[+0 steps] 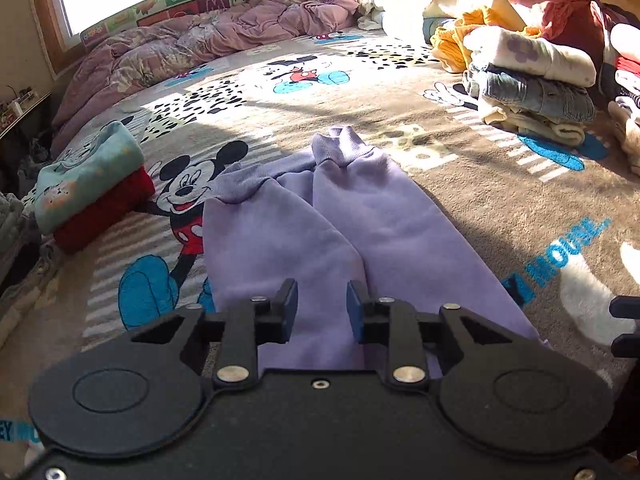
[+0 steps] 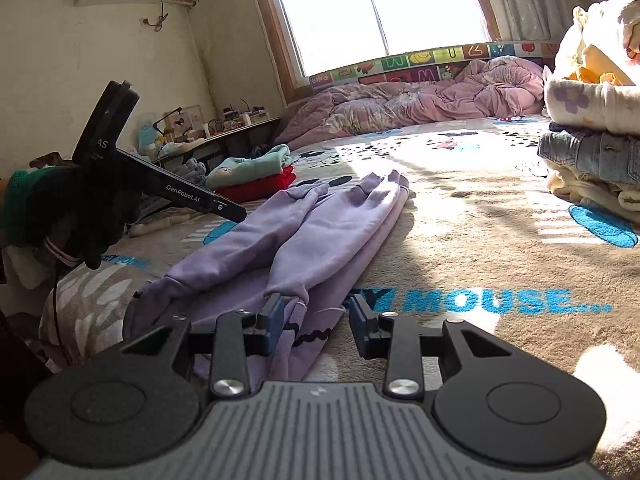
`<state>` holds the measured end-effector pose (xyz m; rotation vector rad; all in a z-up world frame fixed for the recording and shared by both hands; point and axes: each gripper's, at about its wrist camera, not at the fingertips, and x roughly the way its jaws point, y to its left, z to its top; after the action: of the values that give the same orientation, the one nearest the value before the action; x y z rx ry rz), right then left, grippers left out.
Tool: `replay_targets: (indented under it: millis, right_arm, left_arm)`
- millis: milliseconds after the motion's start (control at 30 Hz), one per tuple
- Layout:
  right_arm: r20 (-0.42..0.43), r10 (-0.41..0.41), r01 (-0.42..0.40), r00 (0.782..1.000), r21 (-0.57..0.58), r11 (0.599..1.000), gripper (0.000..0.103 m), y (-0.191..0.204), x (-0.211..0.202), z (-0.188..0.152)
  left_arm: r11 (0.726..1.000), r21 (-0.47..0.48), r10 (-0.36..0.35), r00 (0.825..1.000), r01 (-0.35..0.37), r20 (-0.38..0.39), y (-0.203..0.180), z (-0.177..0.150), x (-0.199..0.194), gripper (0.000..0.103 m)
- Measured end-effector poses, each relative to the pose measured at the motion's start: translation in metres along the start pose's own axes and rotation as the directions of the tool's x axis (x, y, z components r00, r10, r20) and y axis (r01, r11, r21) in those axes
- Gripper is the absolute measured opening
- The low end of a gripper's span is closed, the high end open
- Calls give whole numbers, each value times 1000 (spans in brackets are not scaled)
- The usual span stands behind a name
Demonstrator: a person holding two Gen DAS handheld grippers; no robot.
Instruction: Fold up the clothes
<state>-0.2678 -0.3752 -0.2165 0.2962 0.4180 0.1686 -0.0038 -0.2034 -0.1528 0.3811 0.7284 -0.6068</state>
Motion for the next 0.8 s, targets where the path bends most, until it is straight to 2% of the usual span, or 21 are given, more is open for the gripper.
replay_targets:
  millis: [100, 200, 267, 333, 400, 433, 500, 533, 567, 600, 633, 667, 700, 800]
  right_arm:
    - [-4, 6, -6, 1000, 33, 999, 37, -4, 6, 1]
    - [-19, 6, -5, 1000, 44, 999, 38, -6, 12, -2]
    - [-40, 8, -7, 999, 33, 999, 40, -5, 16, -5]
    - [-55, 15, -14, 998, 26, 1000, 40, -1, 21, -8]
    - [-52, 37, -36, 998, 11, 999, 40, 6, 26, -8]
    - [-45, 45, -45, 998, 2, 999, 40, 10, 28, -8]
    - [-8, 107, -107, 994, 45, 993, 40, 16, 30, -3]
    - [5, 143, -143, 990, 92, 985, 46, 18, 33, 0]
    - [16, 178, -178, 984, 148, 973, 51, 19, 36, 3]
    - [29, 212, -214, 977, 203, 956, 64, 21, 40, 6]
    - [35, 235, -235, 971, 278, 931, 76, 19, 48, 10]
    - [40, 252, -249, 967, 360, 899, 78, 17, 58, 14]
    - [45, 269, -261, 962, 439, 860, 78, 14, 68, 18]
    - [64, 294, -264, 954, 647, 715, 85, 2, 102, 30]
  left_arm:
    - [998, 10, -57, 996, 58, -74, -6, 0, 22, 15]
    - [993, 16, -112, 983, 116, -147, -12, -1, 45, 15]
    - [978, 118, -147, 972, 170, -184, -17, 12, 43, 15]
    - [960, 198, -151, 960, 200, -238, -19, 21, 40, 15]
    - [928, 321, -111, 963, 189, -246, -17, 21, 36, 15]
    - [925, 336, -100, 965, 180, -241, -12, 21, 35, 15]
    - [942, 277, -124, 965, 187, -230, 6, 20, 35, 18]
    - [941, 260, -151, 956, 218, -252, 12, 19, 38, 28]
    - [924, 281, -177, 942, 258, -285, 12, 17, 40, 35]
    - [899, 331, -192, 937, 287, -292, 8, 15, 38, 47]
    - [882, 362, -202, 935, 303, -291, 2, 12, 34, 49]
    - [869, 382, -210, 933, 315, -292, -3, 10, 31, 49]
    - [861, 402, -207, 936, 313, -285, -8, 7, 28, 55]
    - [824, 531, -109, 975, 199, -195, -32, -20, 18, 58]
